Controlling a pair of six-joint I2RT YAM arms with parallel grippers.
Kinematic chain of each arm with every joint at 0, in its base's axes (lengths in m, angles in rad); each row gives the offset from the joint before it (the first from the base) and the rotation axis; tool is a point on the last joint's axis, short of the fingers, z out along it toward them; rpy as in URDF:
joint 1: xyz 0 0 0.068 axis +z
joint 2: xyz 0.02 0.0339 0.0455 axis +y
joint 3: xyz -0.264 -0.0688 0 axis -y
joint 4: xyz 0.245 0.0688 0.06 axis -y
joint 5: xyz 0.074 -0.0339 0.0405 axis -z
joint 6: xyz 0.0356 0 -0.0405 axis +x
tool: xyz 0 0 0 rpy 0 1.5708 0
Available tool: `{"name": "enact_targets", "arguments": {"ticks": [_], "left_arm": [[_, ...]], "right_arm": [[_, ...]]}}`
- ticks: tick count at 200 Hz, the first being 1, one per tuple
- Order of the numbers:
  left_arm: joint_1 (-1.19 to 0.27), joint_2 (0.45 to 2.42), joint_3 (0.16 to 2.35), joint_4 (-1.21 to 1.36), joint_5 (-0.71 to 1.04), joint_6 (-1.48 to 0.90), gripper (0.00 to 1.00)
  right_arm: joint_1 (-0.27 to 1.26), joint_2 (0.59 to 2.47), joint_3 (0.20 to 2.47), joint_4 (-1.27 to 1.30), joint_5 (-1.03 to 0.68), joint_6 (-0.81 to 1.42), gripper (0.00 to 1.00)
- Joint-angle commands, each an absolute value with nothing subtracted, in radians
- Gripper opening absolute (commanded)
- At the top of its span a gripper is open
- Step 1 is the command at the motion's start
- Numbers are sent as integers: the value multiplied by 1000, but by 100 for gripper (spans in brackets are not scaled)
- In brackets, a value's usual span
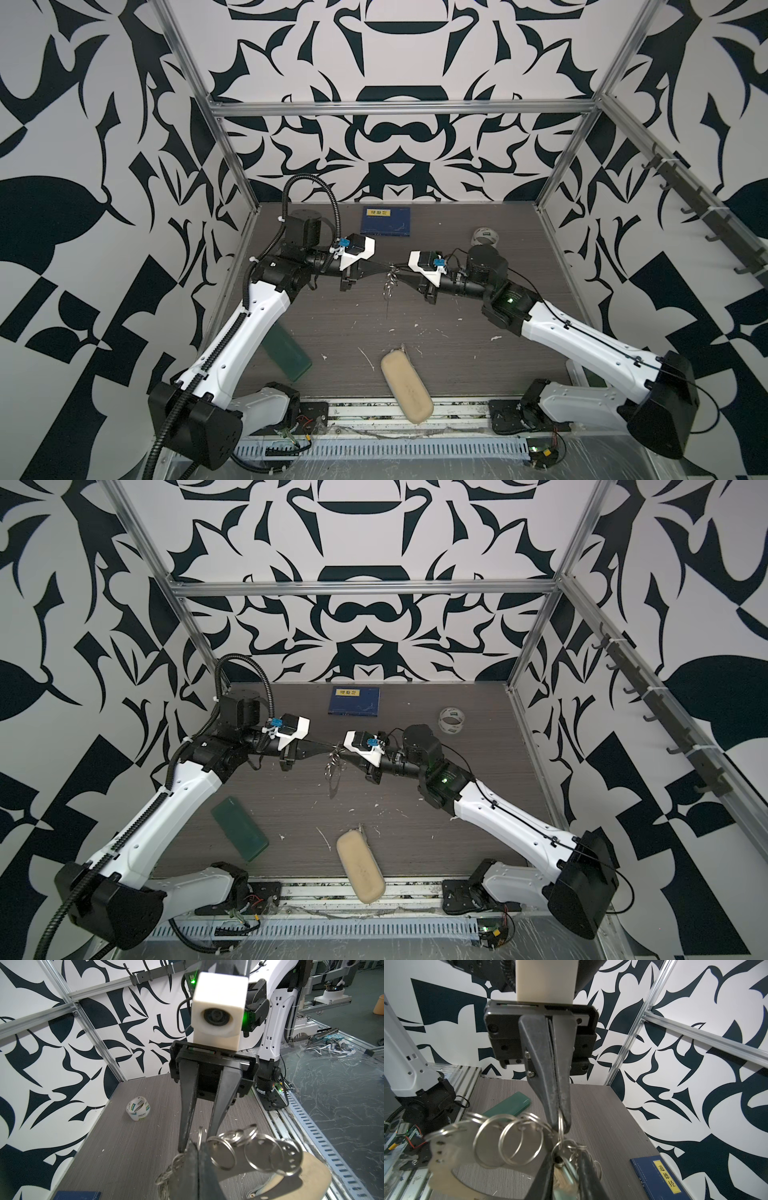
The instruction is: Remove the keys from the keyring
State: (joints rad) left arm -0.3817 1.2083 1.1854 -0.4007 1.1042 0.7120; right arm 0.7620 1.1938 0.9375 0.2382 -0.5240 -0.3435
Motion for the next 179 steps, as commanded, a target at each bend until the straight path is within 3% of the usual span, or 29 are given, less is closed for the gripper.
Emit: {"name": "enact_targets", "arguments": {"ticks": [1, 30, 51, 79, 163, 179], "left_arm": [[-378, 1193, 1209, -387, 1135, 708, 0], [-378, 1191, 1209, -385, 1135, 706, 0], [-378, 1192, 1209, -384, 1132, 704, 0], [-378, 1193, 1209, -380, 1133, 699, 0], [-376, 1176, 1208, -385, 1117, 699, 0], [-376, 1175, 1206, -387, 1121, 705, 0]], "right_arm": [[773, 1184, 977, 269, -525, -350, 21], [779, 1187, 977, 286, -515, -352, 21], [795, 1188, 972, 295, -517, -367, 31], [806, 1190, 968, 313, -499, -372, 33], [806, 1167, 985, 221, -424, -441, 1], [806, 1152, 987, 186, -411, -468, 0]]}}
